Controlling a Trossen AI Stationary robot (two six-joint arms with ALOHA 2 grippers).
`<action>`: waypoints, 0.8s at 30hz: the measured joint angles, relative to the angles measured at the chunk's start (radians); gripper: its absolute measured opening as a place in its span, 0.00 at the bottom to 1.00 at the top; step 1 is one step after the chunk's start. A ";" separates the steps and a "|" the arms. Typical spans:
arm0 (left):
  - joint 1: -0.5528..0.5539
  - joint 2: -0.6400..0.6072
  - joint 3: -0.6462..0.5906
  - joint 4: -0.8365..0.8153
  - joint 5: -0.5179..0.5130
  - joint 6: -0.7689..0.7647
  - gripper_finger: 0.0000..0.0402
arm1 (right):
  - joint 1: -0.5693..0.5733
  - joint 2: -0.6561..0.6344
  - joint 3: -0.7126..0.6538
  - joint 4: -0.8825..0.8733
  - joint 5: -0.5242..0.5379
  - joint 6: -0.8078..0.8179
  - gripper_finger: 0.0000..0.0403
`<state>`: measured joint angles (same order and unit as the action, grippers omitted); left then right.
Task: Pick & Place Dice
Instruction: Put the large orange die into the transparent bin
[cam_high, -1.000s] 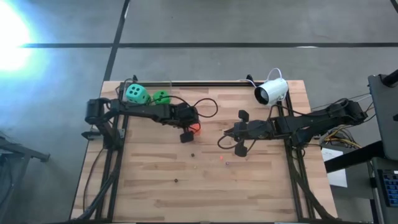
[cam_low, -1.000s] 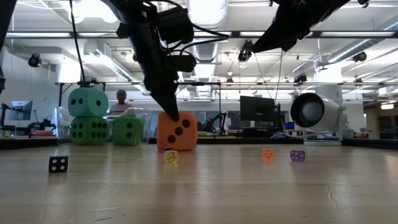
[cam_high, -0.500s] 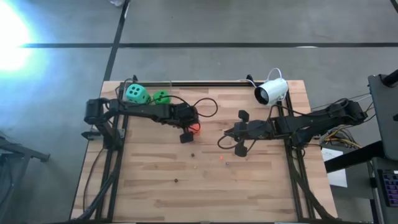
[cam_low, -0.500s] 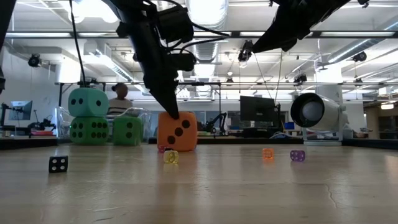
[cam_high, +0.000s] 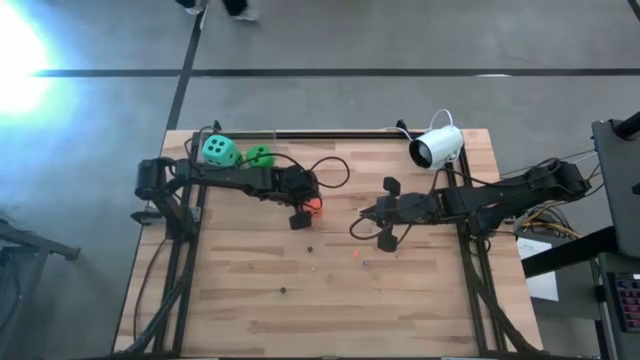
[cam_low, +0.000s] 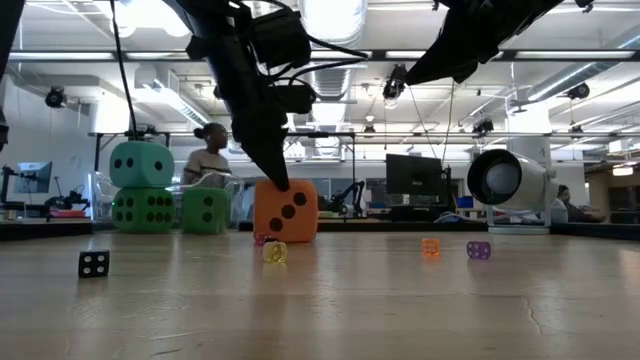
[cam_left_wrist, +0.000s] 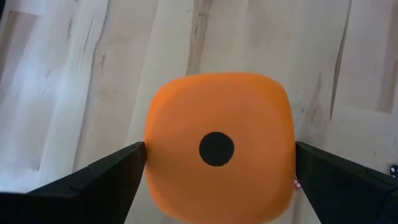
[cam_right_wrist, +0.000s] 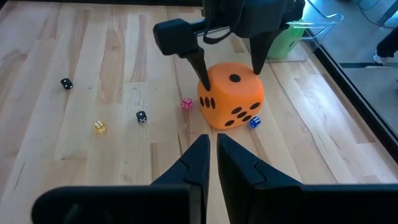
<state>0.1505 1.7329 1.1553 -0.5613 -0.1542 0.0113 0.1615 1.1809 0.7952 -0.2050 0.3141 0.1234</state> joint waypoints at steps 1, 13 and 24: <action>0.000 0.000 0.000 0.000 -0.001 -0.006 0.99 | 0.000 0.000 0.000 0.000 0.000 0.000 0.07; 0.003 -0.002 -0.015 0.022 0.062 -0.018 0.99 | 0.000 0.000 -0.001 0.000 0.000 0.000 0.07; 0.002 -0.005 -0.037 0.029 0.084 -0.007 0.99 | 0.000 0.000 -0.001 0.000 0.000 -0.002 0.07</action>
<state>0.1520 1.7279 1.1187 -0.5319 -0.0702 0.0040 0.1612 1.1809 0.7944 -0.2047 0.3141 0.1210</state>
